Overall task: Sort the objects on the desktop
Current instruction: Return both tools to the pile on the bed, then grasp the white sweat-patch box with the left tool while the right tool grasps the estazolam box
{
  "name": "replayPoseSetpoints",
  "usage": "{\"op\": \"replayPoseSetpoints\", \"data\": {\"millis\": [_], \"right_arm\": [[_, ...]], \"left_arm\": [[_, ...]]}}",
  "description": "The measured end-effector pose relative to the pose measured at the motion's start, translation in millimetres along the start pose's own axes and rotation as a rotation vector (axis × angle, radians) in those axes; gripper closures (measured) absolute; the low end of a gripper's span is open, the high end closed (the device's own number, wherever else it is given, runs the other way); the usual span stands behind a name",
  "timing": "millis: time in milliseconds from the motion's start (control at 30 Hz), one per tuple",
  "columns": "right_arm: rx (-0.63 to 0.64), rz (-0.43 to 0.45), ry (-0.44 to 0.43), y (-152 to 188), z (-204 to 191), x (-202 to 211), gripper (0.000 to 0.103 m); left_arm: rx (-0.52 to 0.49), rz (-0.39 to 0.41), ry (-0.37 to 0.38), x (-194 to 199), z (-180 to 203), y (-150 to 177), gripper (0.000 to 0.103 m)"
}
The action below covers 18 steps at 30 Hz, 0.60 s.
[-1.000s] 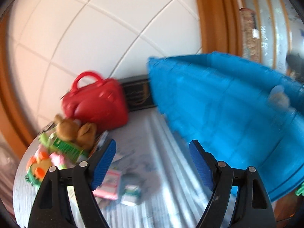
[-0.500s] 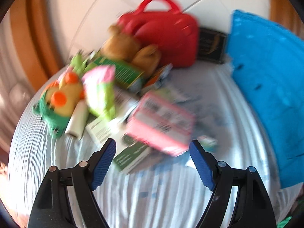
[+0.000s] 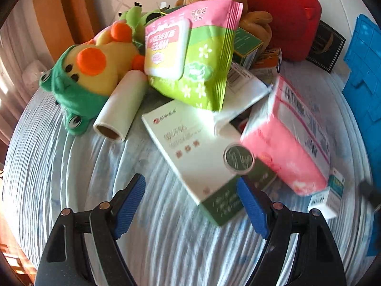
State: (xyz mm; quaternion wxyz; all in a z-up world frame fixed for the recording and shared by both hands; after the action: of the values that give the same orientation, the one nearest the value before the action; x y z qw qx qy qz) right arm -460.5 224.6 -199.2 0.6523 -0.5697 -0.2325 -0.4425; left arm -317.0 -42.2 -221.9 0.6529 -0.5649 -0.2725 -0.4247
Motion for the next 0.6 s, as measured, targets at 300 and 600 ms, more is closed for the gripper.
{"op": "replayPoseSetpoints", "data": {"millis": [300,600], "right_arm": [[0.015,-0.155,-0.046,18,-18,-42,0.0],[0.052,-0.243,0.018,30,-20,-66,0.0]], "left_arm": [[0.078,0.025,0.013,-25,0,-21,0.0],[0.191,0.054,0.104,-20,-17,-3,0.0]]}}
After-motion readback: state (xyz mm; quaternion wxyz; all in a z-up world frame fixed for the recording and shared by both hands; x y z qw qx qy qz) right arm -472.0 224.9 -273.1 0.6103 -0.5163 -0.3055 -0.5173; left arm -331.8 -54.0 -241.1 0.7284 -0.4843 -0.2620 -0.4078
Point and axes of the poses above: each gripper's, at about its wrist camera, not at the fingertips, and x roughly against the way its jaws point, z to its right, y to its underside, the point moved 1 cm from there along -x, roughly the way its jaws point, and after that the axes turned 14 degrees about y, right-handed, at the moved point
